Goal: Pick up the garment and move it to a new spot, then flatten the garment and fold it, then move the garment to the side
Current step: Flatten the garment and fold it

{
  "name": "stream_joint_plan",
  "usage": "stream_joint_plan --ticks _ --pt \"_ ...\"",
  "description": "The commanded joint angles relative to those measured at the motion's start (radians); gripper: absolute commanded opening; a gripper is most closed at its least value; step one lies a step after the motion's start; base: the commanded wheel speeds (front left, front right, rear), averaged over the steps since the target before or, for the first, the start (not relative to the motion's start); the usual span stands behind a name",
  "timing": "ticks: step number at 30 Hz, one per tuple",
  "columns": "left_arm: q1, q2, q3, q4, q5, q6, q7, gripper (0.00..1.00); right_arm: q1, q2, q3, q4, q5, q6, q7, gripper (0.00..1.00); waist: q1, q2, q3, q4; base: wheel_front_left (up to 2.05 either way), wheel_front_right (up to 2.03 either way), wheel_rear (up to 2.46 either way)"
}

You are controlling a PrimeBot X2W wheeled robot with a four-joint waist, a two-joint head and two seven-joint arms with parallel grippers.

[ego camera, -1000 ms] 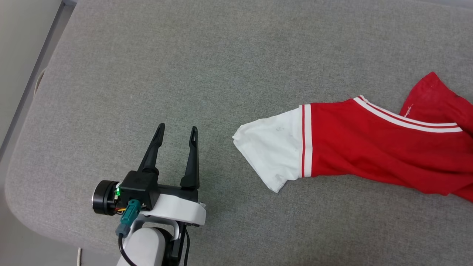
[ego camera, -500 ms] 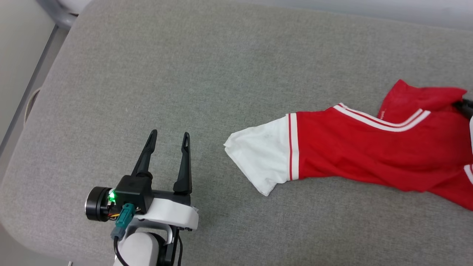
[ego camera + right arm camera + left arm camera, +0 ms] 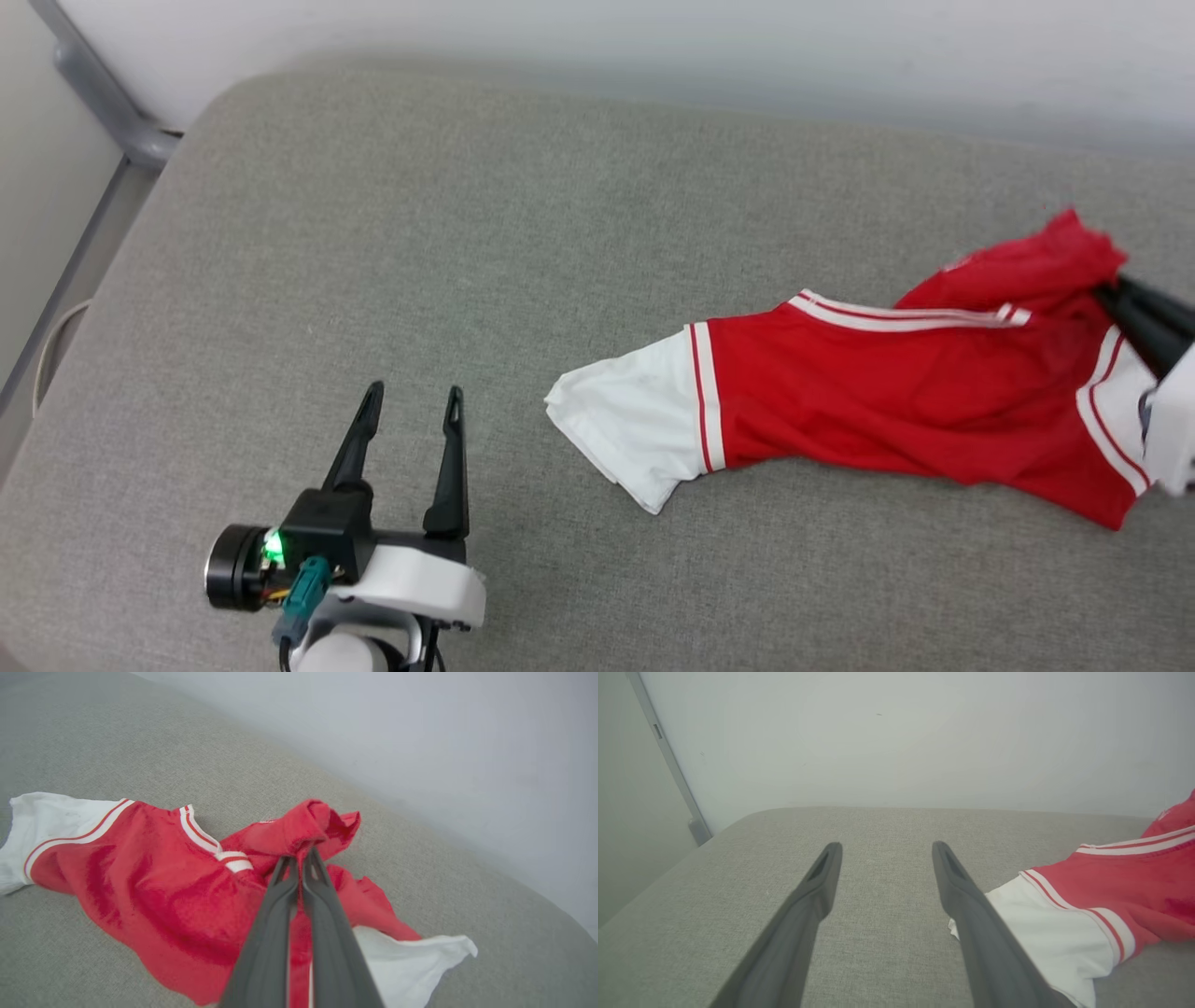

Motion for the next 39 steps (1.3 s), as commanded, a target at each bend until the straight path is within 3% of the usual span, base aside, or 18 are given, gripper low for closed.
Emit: stream_joint_plan --ticks 1,5,6,8,13,18,26,36,39 --pt "0.014 -0.001 0.005 0.001 0.006 -0.003 -0.003 1.00 0.018 0.008 -0.008 -0.010 -0.008 -0.001 -0.004 0.00 0.0000 0.0000 -0.015 -0.007 0.00 0.00 0.00" --pt "0.047 -0.001 0.022 -0.004 0.008 -0.001 -0.003 1.00 0.161 0.040 -0.107 -0.090 -0.026 -0.001 -0.001 0.00 0.0000 0.0000 -0.043 -0.024 0.00 0.00 0.00" --pt "0.063 -0.001 0.032 -0.007 0.007 -0.006 -0.003 1.00 0.223 0.058 -0.174 -0.147 -0.049 -0.001 0.014 0.00 0.0000 0.0000 -0.051 -0.038 0.00 0.00 0.00" --pt "0.060 -0.001 0.031 -0.005 0.008 -0.012 -0.003 1.00 0.239 0.068 -0.209 -0.174 -0.062 -0.001 0.024 0.00 0.0000 0.0000 -0.052 -0.042 0.00 0.00 0.00" --pt "0.036 -0.001 0.017 -0.007 0.002 -0.016 -0.003 1.00 0.199 0.083 -0.243 -0.209 -0.075 -0.001 0.059 0.00 0.0000 0.0000 -0.041 -0.035 0.00 0.00 0.00" --pt "0.020 -0.001 -0.003 -0.013 -0.016 -0.008 -0.003 1.00 0.088 0.060 -0.211 -0.173 -0.081 -0.001 0.088 0.00 0.0000 0.0000 -0.004 -0.004 0.00 0.00 0.00" --pt "-0.037 -0.001 -0.050 -0.020 -0.056 0.011 -0.003 1.00 -0.227 0.026 -0.007 0.008 -0.121 -0.001 0.117 0.00 0.0000 0.0000 0.105 0.076 0.00 0.00 0.00" --pt "-0.114 -0.001 -0.110 -0.027 -0.102 0.039 -0.003 1.00 -0.548 0.180 0.294 0.382 -0.169 -0.001 0.029 0.00 0.0000 0.0000 0.223 0.146 0.00 0.00 0.00" --pt "-0.124 -0.001 -0.119 -0.026 -0.107 0.044 -0.003 1.00 -0.567 0.219 0.408 0.500 -0.122 -0.001 0.084 0.00 0.0000 0.0000 0.233 0.156 0.00 0.00 0.00"
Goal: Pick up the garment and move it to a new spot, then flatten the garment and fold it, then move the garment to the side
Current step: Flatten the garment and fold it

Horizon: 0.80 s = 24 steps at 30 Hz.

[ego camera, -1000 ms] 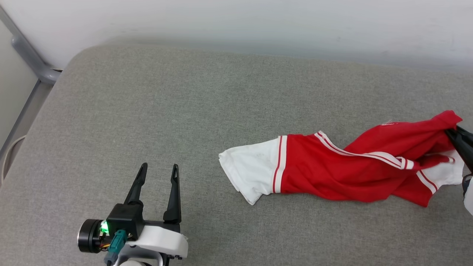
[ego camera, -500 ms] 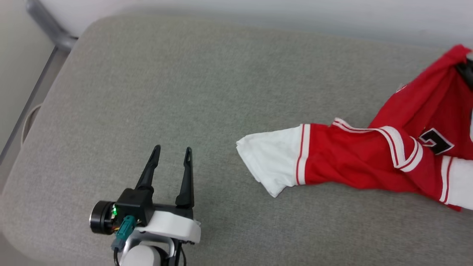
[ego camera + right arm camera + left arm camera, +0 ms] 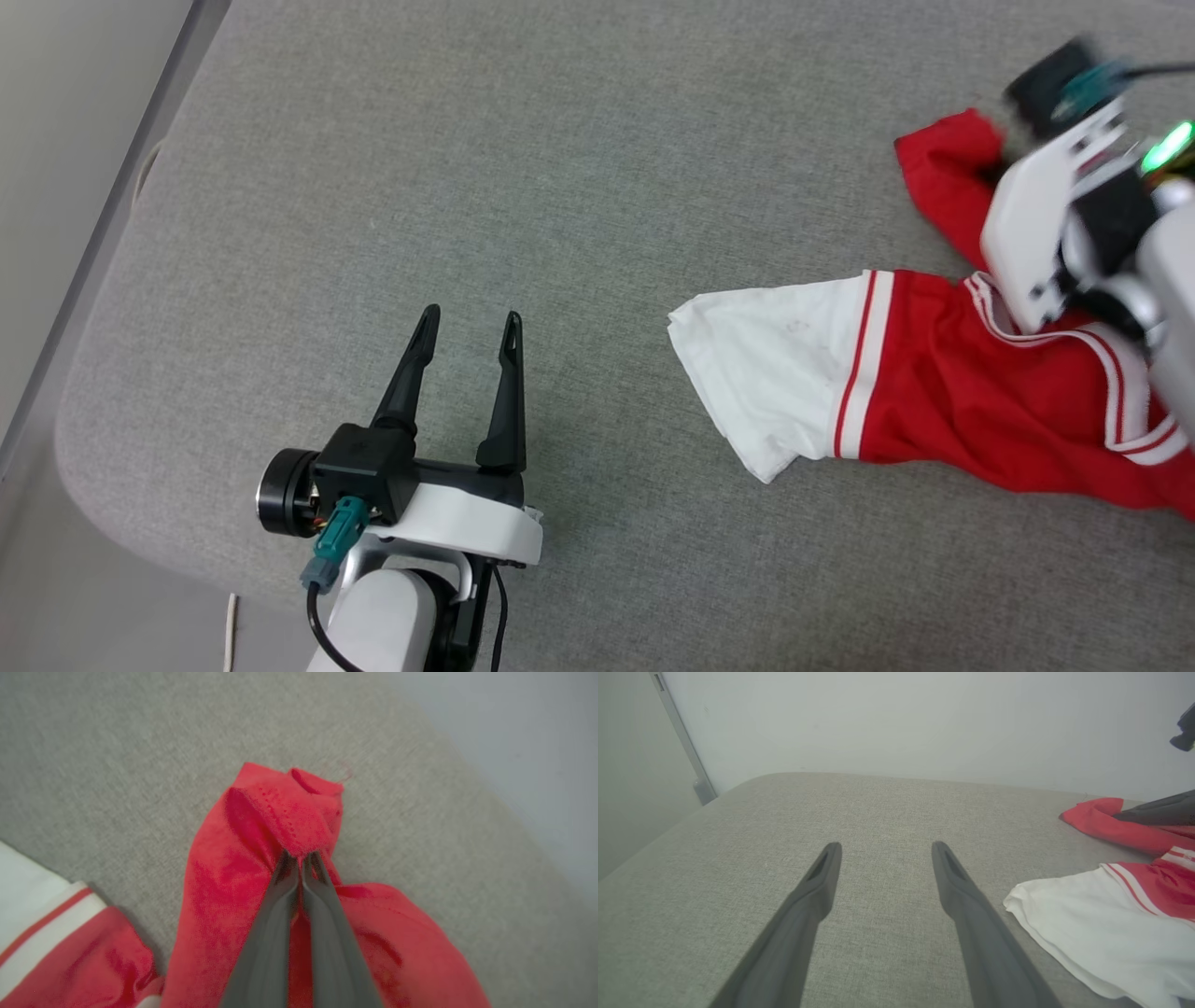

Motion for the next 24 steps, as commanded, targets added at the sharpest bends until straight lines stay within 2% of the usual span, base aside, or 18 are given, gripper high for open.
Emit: stream_joint_plan --ticks 1,4,6,10,11,12,13,16,19,24 --pt "-0.009 -0.001 -0.004 -0.001 -0.001 0.004 -0.003 1.00 -0.004 0.006 0.033 0.023 0.027 -0.001 0.032 0.00 -0.0001 0.0000 0.009 0.011 0.00 0.00 0.00" --pt "-0.015 -0.001 -0.007 -0.001 -0.004 0.009 -0.003 1.00 0.006 0.004 0.142 0.084 0.109 0.001 0.139 0.00 -0.0001 0.0000 0.010 0.015 0.00 0.00 0.00" --pt "-0.017 -0.001 -0.007 -0.001 -0.003 0.011 -0.003 1.00 0.002 -0.012 0.177 0.100 0.157 0.001 0.159 0.00 -0.0001 0.0000 0.010 0.014 0.00 0.00 0.00" --pt "-0.012 -0.001 0.006 0.002 0.010 0.011 -0.003 1.00 -0.031 -0.045 0.197 0.114 0.200 0.000 0.078 0.00 -0.0001 0.0000 -0.004 -0.003 0.00 0.00 0.00" --pt "-0.010 -0.001 0.010 0.005 0.013 0.008 -0.003 1.00 -0.041 -0.050 0.198 0.115 0.201 -0.001 0.038 0.32 -0.0001 0.0000 -0.011 -0.009 0.00 0.00 0.00" --pt "-0.008 -0.001 0.015 0.007 0.017 0.005 -0.003 1.00 -0.053 -0.057 0.191 0.116 0.194 -0.002 -0.011 0.71 -0.0001 0.0000 -0.019 -0.016 0.00 0.00 0.00" --pt "-0.005 -0.001 0.020 0.008 0.021 0.003 -0.003 1.00 -0.059 -0.061 0.183 0.116 0.190 -0.002 -0.061 1.00 -0.0001 0.0000 -0.027 -0.022 0.00 0.00 0.00" --pt "0.008 0.000 0.033 0.009 0.034 -0.002 -0.003 1.00 -0.040 -0.055 0.160 0.103 0.199 -0.001 -0.212 1.00 -0.0001 0.0000 -0.057 -0.044 0.00 0.00 0.00" --pt "0.024 -0.001 0.047 0.009 0.049 -0.007 -0.003 1.00 -0.003 -0.084 0.122 0.086 0.207 -0.001 -0.341 1.00 -0.0001 0.0000 -0.089 -0.067 0.00 0.00 0.00" --pt "0.067 -0.001 0.081 0.006 0.069 -0.015 -0.003 1.00 0.107 -0.133 0.021 0.014 0.220 -0.001 -0.479 1.00 -0.0001 0.0000 -0.146 -0.113 0.00 0.00 0.00"
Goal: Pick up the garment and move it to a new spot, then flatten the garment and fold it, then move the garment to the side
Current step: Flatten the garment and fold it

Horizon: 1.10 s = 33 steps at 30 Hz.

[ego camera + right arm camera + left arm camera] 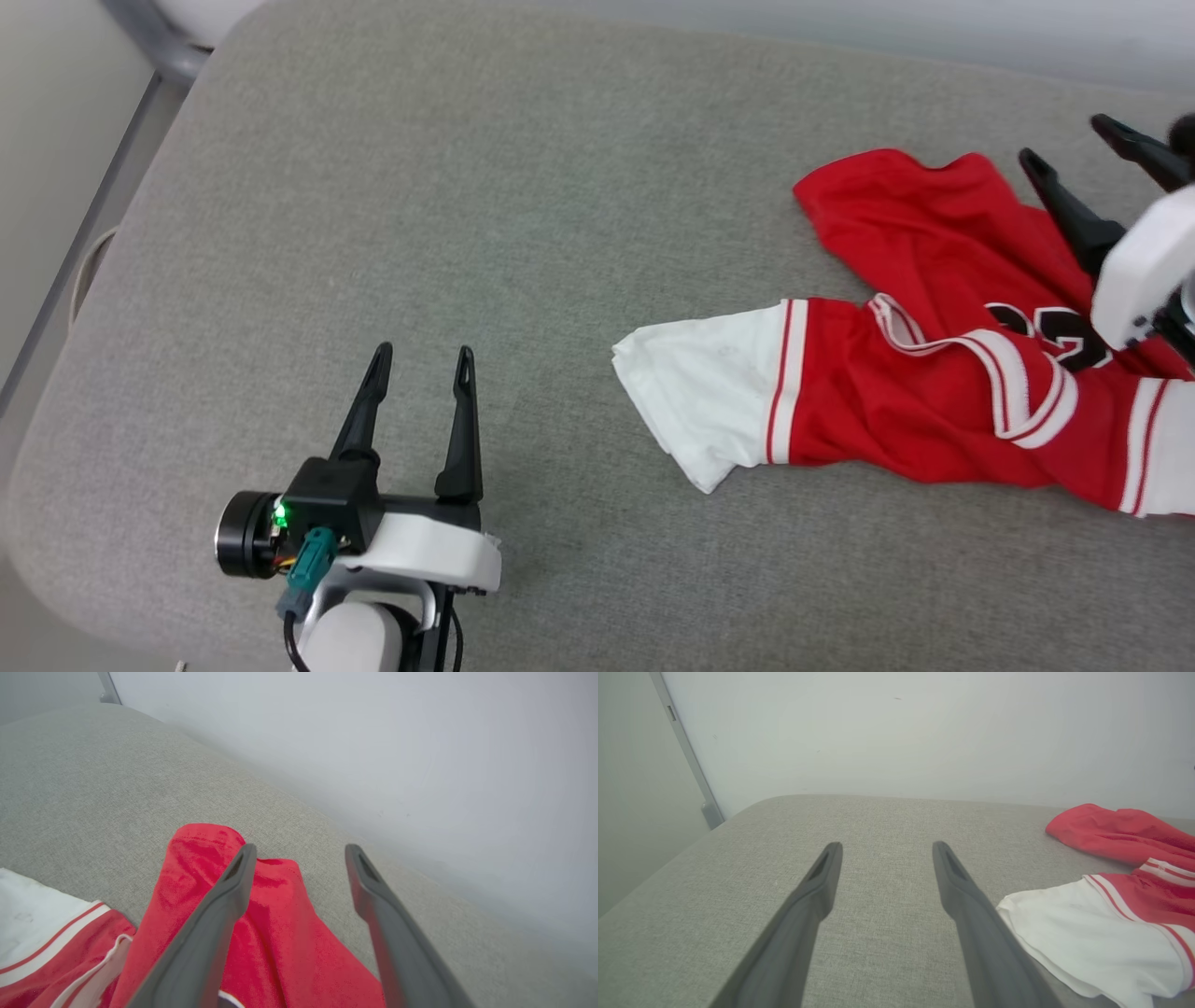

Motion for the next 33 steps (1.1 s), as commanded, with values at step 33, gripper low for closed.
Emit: stream_joint_plan --ticks 33 --pt "0.035 0.000 0.034 -0.022 0.046 -0.049 -0.002 1.00 0.634 -0.162 -0.636 -0.433 0.024 -0.001 0.858 1.00 0.0000 0.0000 -0.020 -0.092 0.00 0.00 0.00"
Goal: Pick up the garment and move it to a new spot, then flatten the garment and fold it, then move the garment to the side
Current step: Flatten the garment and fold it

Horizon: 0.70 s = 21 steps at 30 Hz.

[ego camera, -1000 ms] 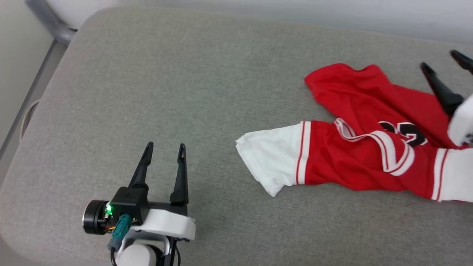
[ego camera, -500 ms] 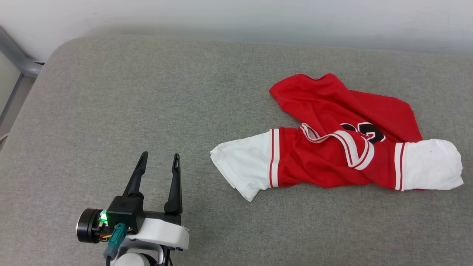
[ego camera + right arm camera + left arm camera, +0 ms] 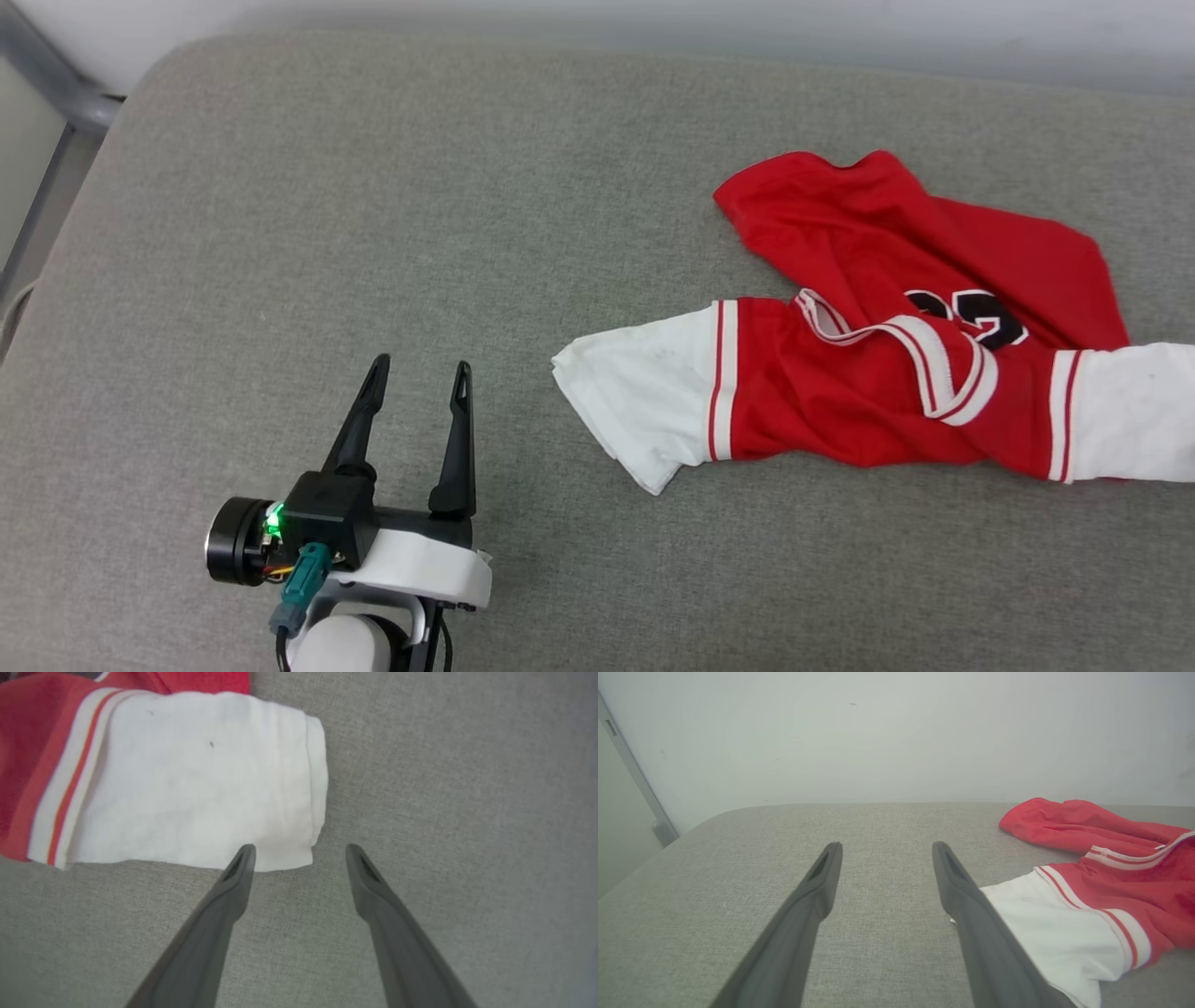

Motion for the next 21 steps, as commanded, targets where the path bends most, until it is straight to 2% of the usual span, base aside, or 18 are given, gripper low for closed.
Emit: stream_joint_plan --ticks 1,7,12,13,14,21 --pt "-0.008 0.000 0.001 -0.001 -0.004 0.003 -0.002 1.00 0.004 0.009 -0.005 0.007 -0.007 -0.001 0.003 1.00 0.0000 -0.0001 0.018 0.015 0.00 0.00 0.00" --pt "-0.028 -0.001 -0.005 0.001 -0.009 0.006 -0.002 1.00 0.015 0.056 0.013 0.083 -0.056 -0.001 0.016 1.00 0.0000 -0.0001 0.059 0.040 0.00 0.00 0.00" --pt "-0.039 0.000 -0.003 0.007 -0.013 0.010 -0.002 1.00 0.047 0.114 0.033 0.142 -0.050 -0.001 -0.001 1.00 0.0000 -0.0001 0.062 0.041 0.00 0.00 0.00" --pt "-0.036 0.000 -0.001 0.008 -0.012 0.011 -0.002 1.00 0.047 0.121 0.034 0.145 -0.046 -0.001 -0.011 0.25 0.0000 -0.0001 0.059 0.037 0.00 0.00 0.00" --pt "-0.034 -0.001 0.001 0.010 -0.011 0.013 -0.002 1.00 0.046 0.125 0.035 0.142 -0.046 -0.001 -0.025 0.00 0.0000 -0.0001 0.055 0.033 0.00 0.00 0.00" --pt "-0.015 0.000 0.011 0.021 0.001 0.005 -0.002 1.00 0.034 0.088 0.012 0.055 -0.052 -0.001 -0.146 0.00 0.0000 -0.0001 -0.006 -0.007 0.00 0.00 0.00"
